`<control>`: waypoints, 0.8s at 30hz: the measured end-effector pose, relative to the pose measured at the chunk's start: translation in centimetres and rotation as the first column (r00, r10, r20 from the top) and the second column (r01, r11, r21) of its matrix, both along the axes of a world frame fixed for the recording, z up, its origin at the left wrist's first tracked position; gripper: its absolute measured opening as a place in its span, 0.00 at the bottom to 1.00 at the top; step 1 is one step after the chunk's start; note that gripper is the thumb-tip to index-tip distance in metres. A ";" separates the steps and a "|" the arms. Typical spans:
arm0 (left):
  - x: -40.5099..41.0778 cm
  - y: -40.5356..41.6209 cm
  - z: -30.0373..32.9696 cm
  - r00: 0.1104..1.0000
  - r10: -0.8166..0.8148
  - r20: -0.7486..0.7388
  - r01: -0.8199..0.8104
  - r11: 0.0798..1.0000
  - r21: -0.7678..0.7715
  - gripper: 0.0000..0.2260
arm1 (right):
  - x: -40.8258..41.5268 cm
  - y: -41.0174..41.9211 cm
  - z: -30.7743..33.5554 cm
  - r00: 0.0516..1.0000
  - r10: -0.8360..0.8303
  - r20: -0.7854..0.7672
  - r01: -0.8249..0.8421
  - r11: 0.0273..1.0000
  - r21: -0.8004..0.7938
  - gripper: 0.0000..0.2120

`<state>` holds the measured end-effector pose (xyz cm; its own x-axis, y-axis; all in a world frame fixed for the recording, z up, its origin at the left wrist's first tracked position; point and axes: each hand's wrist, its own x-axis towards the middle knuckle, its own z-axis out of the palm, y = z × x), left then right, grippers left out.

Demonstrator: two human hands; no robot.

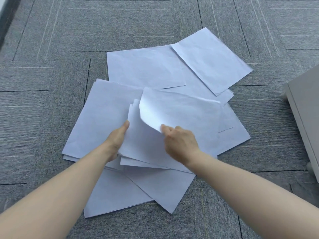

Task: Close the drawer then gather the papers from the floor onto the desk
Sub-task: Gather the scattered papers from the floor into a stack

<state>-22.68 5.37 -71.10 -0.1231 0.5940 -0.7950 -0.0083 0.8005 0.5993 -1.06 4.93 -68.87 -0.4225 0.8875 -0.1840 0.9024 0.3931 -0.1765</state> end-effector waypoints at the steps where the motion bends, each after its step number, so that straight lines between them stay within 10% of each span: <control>1: 0.1 0.1 0.2 1.000 0.000 0.020 0.001 1.000 -0.004 0.23 | -0.6 -0.5 -0.3 0.999 0.038 0.006 -0.038 0.999 -0.016 0.16; 13: 1.6 0.5 1.9 0.984 0.007 0.176 -0.007 1.000 -0.003 0.14 | -1.5 -2.6 -0.7 0.974 0.219 0.058 -0.214 0.973 -0.082 0.14; 18: 3.4 -0.1 1.5 0.988 -0.027 0.154 0.034 0.999 -0.043 0.16 | -0.8 -2.6 -0.6 0.973 0.230 0.032 -0.223 0.963 -0.152 0.44; 24: 4.8 -0.4 2.0 0.986 -0.059 0.158 0.066 0.997 -0.039 0.12 | 0.4 -2.8 -1.5 0.944 0.293 0.152 -0.291 0.956 -0.036 0.31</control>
